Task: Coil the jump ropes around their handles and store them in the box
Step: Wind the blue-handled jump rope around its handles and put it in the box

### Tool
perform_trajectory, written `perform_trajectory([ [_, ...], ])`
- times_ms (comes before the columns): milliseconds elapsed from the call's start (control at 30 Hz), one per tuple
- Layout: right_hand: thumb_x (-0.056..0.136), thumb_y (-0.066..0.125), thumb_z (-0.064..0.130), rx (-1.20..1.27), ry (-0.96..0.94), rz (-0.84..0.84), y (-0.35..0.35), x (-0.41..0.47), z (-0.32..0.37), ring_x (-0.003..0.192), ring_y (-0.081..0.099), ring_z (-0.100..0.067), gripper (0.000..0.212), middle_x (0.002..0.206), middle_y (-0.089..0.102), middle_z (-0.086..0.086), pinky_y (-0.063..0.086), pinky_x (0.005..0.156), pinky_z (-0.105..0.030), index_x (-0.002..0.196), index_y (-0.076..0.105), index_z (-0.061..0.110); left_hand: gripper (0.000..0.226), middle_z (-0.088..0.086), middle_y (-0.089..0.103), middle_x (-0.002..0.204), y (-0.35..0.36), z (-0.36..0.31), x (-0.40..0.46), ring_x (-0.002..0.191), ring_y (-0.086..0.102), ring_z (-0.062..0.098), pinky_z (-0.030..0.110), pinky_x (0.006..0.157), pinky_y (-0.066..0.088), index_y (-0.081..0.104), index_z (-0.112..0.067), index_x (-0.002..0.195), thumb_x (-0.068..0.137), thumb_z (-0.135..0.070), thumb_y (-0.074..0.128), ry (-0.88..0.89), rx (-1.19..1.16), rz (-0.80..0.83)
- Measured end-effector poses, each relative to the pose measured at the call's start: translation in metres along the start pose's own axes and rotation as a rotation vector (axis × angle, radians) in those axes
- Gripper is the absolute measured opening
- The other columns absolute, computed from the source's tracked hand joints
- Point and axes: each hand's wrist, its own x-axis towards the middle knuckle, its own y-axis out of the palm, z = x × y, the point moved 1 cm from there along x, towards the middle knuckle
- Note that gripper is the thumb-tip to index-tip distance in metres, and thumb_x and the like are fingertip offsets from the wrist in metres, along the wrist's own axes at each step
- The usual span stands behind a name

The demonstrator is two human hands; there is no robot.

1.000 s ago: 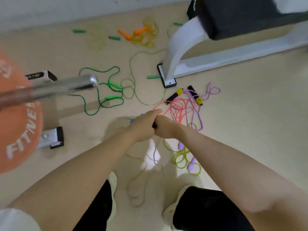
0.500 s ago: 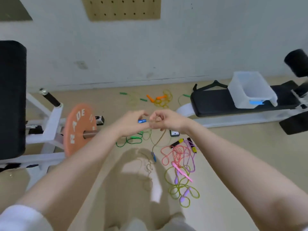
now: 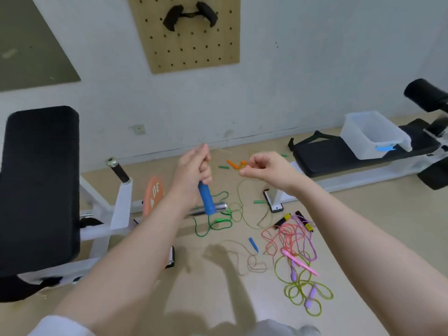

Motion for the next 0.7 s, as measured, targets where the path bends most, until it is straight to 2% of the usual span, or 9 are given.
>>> perform_trajectory([
  [100,0.088,0.062,0.02,0.072,0.088,-0.015,0.006,-0.011,0.0,0.056,0.044,-0.001,0.022,0.061,0.045,0.006,0.037,0.066,-0.02,0.068,0.054,0.013,0.027,-0.014,0.028,0.04,-0.031,-0.019,-0.006,0.032,0.022,0.002,0.015,0.036,0.023,0.053,-0.011,0.077,0.098,-0.023,0.043,0.054,-0.089,-0.034],
  [200,0.098,0.043,0.018,0.414,0.143,0.064,0.018,-0.018,0.017,0.05,0.029,-0.01,0.028,0.055,0.031,0.007,0.034,0.055,-0.022,0.073,0.053,0.016,0.014,-0.013,0.057,0.067,-0.039,-0.015,-0.016,0.034,0.032,-0.001,0.012,0.036,0.025,0.056,-0.016,0.107,0.094,-0.018,0.052,0.019,0.389,0.08],
  [300,0.101,0.032,0.02,0.626,0.14,0.194,0.033,-0.017,0.06,0.04,0.019,-0.005,0.031,0.047,0.026,0.01,0.015,0.041,-0.018,0.074,0.047,0.016,0.031,-0.01,0.062,0.111,-0.03,0.009,-0.026,0.074,0.058,-0.004,0.012,0.053,0.037,0.052,-0.026,0.116,0.088,-0.02,0.063,-0.154,0.635,0.316],
  [367,0.101,0.03,0.019,0.817,0.147,0.152,0.036,-0.011,0.086,0.035,0.019,-0.003,0.032,0.043,0.025,0.011,0.013,0.036,-0.015,0.072,0.043,0.017,0.015,-0.005,0.067,0.106,-0.023,0.032,-0.036,0.083,0.058,0.008,0.015,0.062,0.039,0.062,-0.029,0.103,0.088,-0.031,0.061,-0.243,0.746,0.519],
  [433,0.101,0.03,0.019,1.012,0.159,0.038,0.029,-0.001,0.104,0.032,0.021,-0.003,0.032,0.04,0.026,0.01,0.017,0.033,-0.014,0.07,0.041,0.017,0.023,-0.002,0.067,0.073,-0.013,0.043,-0.05,0.054,0.046,0.009,0.017,0.053,0.036,0.065,-0.021,0.083,0.096,-0.032,0.048,-0.229,0.788,0.614],
  [500,0.102,0.03,0.027,1.118,0.131,-0.07,0.02,0.004,0.105,0.038,0.035,-0.007,0.035,0.044,0.036,0.008,0.035,0.041,-0.016,0.073,0.046,0.015,0.035,-0.006,0.049,0.048,-0.003,0.031,-0.055,0.037,0.029,0.006,0.016,0.038,0.026,0.053,-0.013,0.075,0.102,-0.026,0.034,-0.21,0.555,0.48],
  [567,0.096,0.032,0.049,1.074,0.121,-0.051,0.021,0.0,0.09,0.065,0.056,-0.012,0.043,0.068,0.058,0.003,0.049,0.066,-0.025,0.091,0.056,0.014,0.036,-0.009,0.033,0.041,0.001,0.007,-0.049,0.032,0.022,0.003,0.014,0.033,0.021,0.045,-0.013,0.072,0.102,-0.027,0.029,-0.193,0.201,0.314],
  [633,0.081,0.037,0.064,0.999,0.168,0.168,0.039,-0.012,0.059,0.093,0.062,-0.017,0.063,0.102,0.063,0.0,0.05,0.082,-0.033,0.118,0.051,0.016,0.037,-0.01,0.027,0.039,0.003,-0.021,-0.035,0.027,0.02,0.0,0.013,0.03,0.019,0.042,-0.015,0.071,0.101,-0.03,0.027,-0.155,-0.14,0.232],
  [700,0.078,0.052,0.057,0.737,0.197,0.438,0.059,-0.029,0.03,0.099,0.061,-0.019,0.054,0.105,0.064,-0.002,0.047,0.086,-0.028,0.115,0.052,0.017,0.037,-0.01,0.026,0.038,0.002,-0.041,-0.022,0.024,0.02,-0.001,0.013,0.028,0.019,0.04,-0.018,0.071,0.101,-0.033,0.026,-0.1,-0.353,0.166],
])
